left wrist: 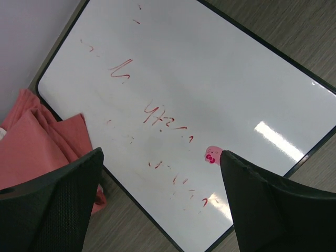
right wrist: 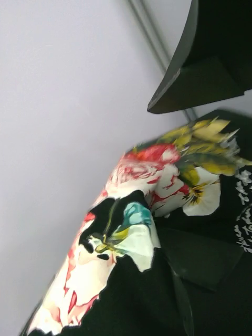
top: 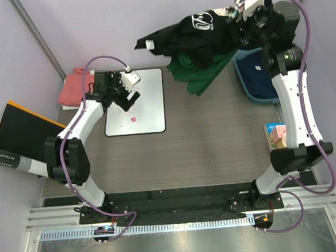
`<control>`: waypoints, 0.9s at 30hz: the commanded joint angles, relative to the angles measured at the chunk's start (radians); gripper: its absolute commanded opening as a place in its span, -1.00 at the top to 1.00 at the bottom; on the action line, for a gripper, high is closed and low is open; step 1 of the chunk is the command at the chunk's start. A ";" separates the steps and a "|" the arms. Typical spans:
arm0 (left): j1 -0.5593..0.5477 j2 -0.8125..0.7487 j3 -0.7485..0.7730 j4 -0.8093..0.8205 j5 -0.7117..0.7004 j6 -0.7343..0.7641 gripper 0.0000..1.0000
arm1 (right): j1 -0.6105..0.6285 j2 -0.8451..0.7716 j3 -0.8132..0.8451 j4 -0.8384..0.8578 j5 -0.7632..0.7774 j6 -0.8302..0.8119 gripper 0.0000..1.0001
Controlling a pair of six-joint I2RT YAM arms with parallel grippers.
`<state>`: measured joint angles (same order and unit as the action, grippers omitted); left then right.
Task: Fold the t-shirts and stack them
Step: Move the tshirt to the center of the board
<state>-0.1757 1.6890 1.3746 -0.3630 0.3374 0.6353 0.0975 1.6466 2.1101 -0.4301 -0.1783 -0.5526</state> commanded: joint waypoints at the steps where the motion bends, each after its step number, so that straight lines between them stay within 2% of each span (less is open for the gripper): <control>1: -0.018 0.005 0.015 0.070 -0.008 -0.010 -0.86 | -0.012 -0.070 -0.307 0.022 0.092 -0.139 -0.99; 2: -0.019 0.003 0.017 0.068 -0.009 -0.009 -0.86 | -0.012 -0.080 -0.387 0.010 0.088 -0.162 -0.99; 5: -0.022 -0.002 0.014 0.070 -0.012 -0.006 -0.86 | -0.013 -0.099 -0.459 -0.007 0.056 -0.145 -0.99; 10: -0.025 -0.011 -0.002 0.068 -0.009 0.001 -0.86 | -0.010 -0.035 -0.424 -0.149 0.004 -0.168 -0.99; 14: -0.041 -0.006 -0.014 0.032 0.044 0.082 -0.90 | -0.010 0.022 -0.384 -0.324 -0.041 -0.234 -1.00; 16: -0.060 0.012 -0.019 -0.019 0.103 0.133 -0.92 | -0.008 0.035 -0.400 -0.331 -0.044 -0.254 -0.99; 21: -0.143 0.080 -0.028 -0.149 0.143 0.321 -1.00 | -0.009 0.065 -0.401 -0.315 -0.029 -0.248 -0.99; 24: -0.189 0.129 -0.034 -0.156 0.132 0.380 -1.00 | -0.009 0.068 -0.412 -0.315 -0.033 -0.248 -0.99; 27: -0.214 0.185 -0.009 -0.119 0.114 0.373 -1.00 | -0.010 0.070 -0.421 -0.312 -0.044 -0.239 -0.99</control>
<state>-0.3603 1.8309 1.3506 -0.4713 0.4351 0.9337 0.0853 1.7245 1.6669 -0.7429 -0.1989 -0.7891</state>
